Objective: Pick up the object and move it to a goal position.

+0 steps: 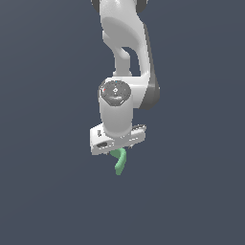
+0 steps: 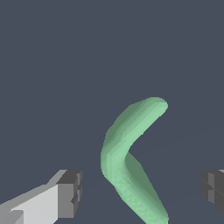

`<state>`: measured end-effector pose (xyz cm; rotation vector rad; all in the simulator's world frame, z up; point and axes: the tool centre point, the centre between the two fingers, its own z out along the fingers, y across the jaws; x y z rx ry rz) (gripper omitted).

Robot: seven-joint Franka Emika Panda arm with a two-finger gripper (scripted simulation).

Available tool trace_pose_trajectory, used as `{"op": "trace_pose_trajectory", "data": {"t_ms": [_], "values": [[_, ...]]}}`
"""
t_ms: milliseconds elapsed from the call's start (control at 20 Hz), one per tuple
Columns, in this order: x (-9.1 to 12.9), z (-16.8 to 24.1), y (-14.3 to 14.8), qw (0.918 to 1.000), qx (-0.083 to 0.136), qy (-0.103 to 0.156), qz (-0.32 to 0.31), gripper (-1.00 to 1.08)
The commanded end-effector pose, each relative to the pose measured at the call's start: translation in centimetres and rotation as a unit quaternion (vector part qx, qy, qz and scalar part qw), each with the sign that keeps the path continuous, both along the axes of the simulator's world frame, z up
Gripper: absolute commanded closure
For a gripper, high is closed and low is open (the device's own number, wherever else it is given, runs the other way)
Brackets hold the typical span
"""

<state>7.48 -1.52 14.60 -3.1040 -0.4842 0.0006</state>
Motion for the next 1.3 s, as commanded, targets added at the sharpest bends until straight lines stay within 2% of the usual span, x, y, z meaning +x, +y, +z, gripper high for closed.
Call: {"op": "trace_pose_trajectory", "data": {"t_ms": [0, 200, 650, 950, 1000, 1250], "values": [[0.0, 0.0, 0.0, 1.0, 0.0, 0.0, 0.0, -0.92], [0.0, -0.7, 0.0, 1.0, 0.0, 0.0, 0.0, -0.92], [-0.1, -4.8, 0.0, 1.0, 0.0, 0.0, 0.002, -0.92], [0.1, -5.0, 0.0, 1.0, 0.0, 0.0, 0.002, -0.92], [0.1, -5.0, 0.0, 1.0, 0.0, 0.0, 0.002, 1.08], [0.1, -5.0, 0.0, 1.0, 0.0, 0.0, 0.002, 1.08]]}}
